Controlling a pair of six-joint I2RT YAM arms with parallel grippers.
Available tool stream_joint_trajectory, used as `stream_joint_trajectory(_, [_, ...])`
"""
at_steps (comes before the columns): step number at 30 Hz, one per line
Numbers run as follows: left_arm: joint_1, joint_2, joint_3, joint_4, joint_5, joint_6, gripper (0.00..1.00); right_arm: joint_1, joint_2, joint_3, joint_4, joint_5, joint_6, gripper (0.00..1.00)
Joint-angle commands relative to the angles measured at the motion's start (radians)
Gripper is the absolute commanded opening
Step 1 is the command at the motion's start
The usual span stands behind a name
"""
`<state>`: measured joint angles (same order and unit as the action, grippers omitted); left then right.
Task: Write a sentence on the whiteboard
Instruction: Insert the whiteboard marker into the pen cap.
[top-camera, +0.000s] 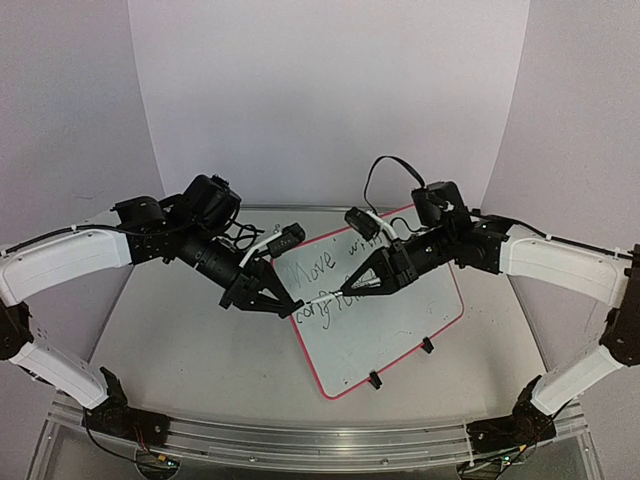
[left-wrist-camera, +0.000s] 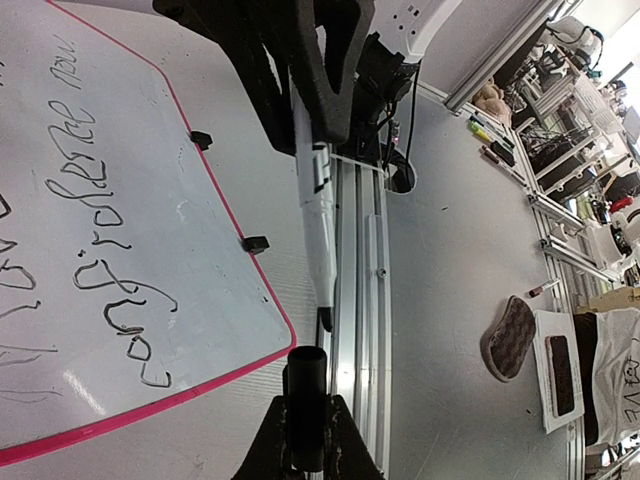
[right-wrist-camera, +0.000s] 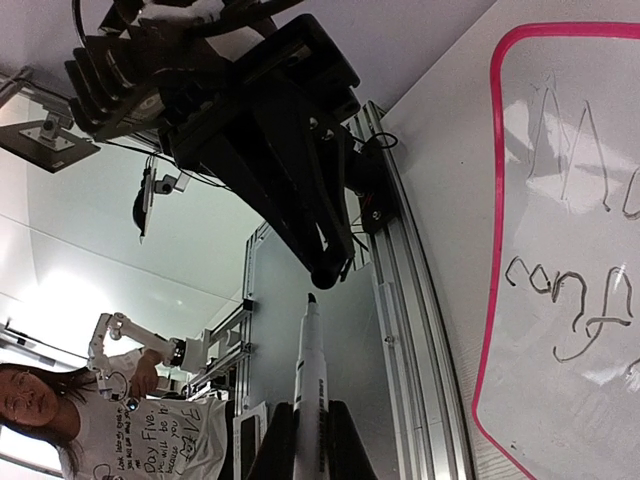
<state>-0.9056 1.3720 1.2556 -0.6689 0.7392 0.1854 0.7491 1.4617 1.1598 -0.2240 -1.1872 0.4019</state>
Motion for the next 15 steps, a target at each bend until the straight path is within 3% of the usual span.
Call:
stream_joint_trajectory(1, [-0.009,-0.005,0.009,0.028,0.014,0.022,0.0,0.012,0.014,0.049,0.012,-0.026,-0.009,0.0])
stream_joint_trajectory(15, [-0.02,0.002,0.018,0.02,0.009,0.028,0.0,0.018,0.029,0.053,0.012,-0.017,-0.019,0.0])
